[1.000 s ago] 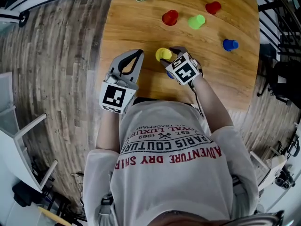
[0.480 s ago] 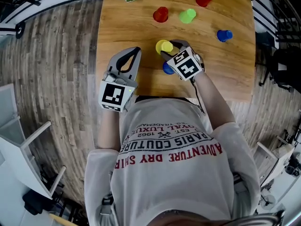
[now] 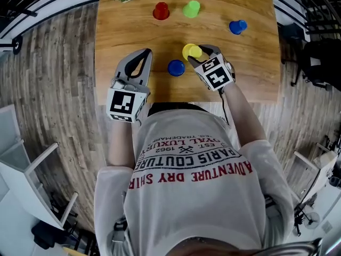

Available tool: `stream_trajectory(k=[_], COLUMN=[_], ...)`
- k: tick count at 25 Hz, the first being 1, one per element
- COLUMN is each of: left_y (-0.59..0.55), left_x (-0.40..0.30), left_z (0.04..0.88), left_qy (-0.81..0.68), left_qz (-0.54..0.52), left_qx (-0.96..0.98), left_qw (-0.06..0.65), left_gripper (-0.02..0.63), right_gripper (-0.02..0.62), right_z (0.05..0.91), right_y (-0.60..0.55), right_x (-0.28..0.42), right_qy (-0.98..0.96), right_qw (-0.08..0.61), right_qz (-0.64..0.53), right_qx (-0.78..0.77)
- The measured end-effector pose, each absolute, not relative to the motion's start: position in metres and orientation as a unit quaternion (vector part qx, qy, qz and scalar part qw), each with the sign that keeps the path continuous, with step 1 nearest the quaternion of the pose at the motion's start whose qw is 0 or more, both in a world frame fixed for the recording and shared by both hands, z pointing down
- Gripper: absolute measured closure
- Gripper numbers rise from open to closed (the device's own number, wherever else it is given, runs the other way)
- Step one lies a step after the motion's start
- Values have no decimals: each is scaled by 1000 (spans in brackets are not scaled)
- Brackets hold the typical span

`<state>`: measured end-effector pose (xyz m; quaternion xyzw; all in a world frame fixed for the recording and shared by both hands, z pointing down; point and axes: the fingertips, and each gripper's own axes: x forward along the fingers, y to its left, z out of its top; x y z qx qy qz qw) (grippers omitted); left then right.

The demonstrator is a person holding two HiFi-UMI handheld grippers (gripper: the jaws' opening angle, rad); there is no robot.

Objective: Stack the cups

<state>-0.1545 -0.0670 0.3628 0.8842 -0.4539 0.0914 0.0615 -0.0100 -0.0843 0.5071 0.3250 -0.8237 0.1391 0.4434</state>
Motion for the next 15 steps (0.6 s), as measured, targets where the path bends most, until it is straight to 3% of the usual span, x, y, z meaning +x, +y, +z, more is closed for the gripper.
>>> stream_trajectory(k=[15], left_y=[-36], left_x=[-118], left_z=[381], left_qy=[-459], left_qz=[118], left_qx=[876], left_qw=[86], left_gripper=[589], right_gripper=[350], right_z=[551], right_y=[-22], right_x=[10], right_qy=[-818], right_qw=[468], right_qz=[169], right_qx=[289])
